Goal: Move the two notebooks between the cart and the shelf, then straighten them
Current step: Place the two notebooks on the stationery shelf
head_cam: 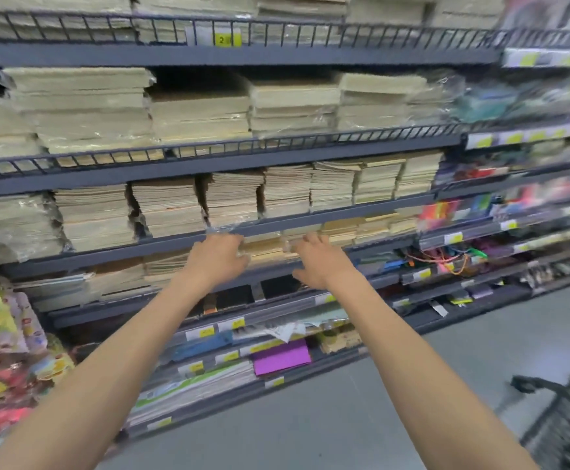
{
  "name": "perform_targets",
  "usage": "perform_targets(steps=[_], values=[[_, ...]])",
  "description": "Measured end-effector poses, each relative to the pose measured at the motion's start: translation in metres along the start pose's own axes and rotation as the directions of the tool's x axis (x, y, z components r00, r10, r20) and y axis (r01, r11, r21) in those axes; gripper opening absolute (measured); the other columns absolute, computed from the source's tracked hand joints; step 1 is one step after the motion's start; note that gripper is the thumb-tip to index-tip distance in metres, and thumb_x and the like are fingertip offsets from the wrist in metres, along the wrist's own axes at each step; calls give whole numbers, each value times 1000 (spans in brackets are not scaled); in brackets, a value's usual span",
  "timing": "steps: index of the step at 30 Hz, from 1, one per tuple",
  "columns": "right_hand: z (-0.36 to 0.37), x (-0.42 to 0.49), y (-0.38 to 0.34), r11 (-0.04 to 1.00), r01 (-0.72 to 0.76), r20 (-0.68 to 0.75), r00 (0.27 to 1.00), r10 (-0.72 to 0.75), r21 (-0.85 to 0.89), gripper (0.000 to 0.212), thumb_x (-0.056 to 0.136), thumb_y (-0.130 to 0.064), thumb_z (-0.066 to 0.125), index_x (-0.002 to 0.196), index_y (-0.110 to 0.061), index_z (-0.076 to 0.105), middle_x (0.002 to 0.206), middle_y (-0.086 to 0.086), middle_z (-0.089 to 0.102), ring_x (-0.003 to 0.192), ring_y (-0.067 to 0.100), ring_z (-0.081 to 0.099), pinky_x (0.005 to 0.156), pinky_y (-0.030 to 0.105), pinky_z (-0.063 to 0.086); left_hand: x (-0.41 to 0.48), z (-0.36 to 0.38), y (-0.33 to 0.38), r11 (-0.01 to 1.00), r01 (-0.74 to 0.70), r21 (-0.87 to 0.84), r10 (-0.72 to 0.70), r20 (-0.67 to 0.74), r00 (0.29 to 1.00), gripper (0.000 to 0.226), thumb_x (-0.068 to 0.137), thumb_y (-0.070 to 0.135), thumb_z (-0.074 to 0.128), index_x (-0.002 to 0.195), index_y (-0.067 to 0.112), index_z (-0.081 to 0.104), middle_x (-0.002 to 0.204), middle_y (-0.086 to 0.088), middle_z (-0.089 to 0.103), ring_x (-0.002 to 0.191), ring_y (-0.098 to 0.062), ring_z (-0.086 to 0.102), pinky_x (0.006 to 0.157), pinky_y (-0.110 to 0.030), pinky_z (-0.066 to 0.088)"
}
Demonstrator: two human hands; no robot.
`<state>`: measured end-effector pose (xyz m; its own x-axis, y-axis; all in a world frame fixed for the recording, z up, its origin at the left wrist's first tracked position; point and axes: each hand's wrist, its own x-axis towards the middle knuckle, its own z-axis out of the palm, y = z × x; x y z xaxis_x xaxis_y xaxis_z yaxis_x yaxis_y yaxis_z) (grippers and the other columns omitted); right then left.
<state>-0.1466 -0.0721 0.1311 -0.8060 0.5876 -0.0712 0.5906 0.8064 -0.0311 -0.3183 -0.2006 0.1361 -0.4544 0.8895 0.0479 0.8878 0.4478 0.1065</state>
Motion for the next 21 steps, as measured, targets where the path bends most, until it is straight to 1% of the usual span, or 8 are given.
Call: perform_targets(steps=[2,5,10,12,14,15,17,21], values=[[-6,-26,29,998,-60,-7,998,60,-2,56,97,-39,56,147,-20,40,153,13,30,139,36,31,105,54,38,2,-1,33,998,-64,5,64,-24,998,43,96,38,52,131,16,58,127,-10,64,116,-31,59,89,-44,51],[-10,-65,74,987,-163,3,987,163,-11,54,98,-39,54,146,-18,41,148,14,35,136,38,33,106,55,35,9,-2,84,989,-144,17,144,-4,990,43,95,38,53,133,17,57,129,-10,62,120,-32,57,93,-47,49],[-8,-112,150,942,-336,47,941,336,-1,55,97,-43,55,144,-17,41,146,14,34,135,38,33,104,52,38,33,3,167,955,-293,40,292,34,956,35,96,37,53,124,17,61,122,-10,65,116,-33,58,80,-39,49],[-6,-125,178,920,-392,61,919,390,17,56,96,-42,56,145,-18,40,145,15,35,135,38,34,102,51,39,48,8,198,936,-349,43,348,40,937,35,97,38,53,121,14,63,119,-10,66,112,-32,60,75,-35,46],[-3,-133,201,899,-438,67,898,435,30,54,95,-41,57,142,-18,44,144,15,37,133,39,36,101,52,39,61,12,221,921,-388,45,386,40,922,35,96,38,53,118,13,64,115,-10,67,109,-32,61,77,-35,46],[-1,-138,217,881,-472,79,880,468,32,53,94,-41,58,140,-17,45,143,15,38,132,39,36,100,53,40,71,17,237,904,-425,42,424,38,905,34,95,38,54,116,13,64,112,-10,68,105,-32,62,79,-35,50],[5,-146,246,844,-535,104,842,529,36,53,94,-41,59,138,-15,46,142,16,39,132,39,36,100,53,41,90,25,268,867,-496,42,494,43,868,34,93,38,56,114,13,65,107,-10,69,98,-30,64,76,-38,55],[16,-158,304,771,-635,150,768,623,51,59,94,-41,60,145,-18,42,142,15,39,133,39,37,103,50,42,135,40,330,800,-599,19,597,71,799,33,93,36,56,113,11,66,104,-9,69,92,-28,65,69,-37,56]])
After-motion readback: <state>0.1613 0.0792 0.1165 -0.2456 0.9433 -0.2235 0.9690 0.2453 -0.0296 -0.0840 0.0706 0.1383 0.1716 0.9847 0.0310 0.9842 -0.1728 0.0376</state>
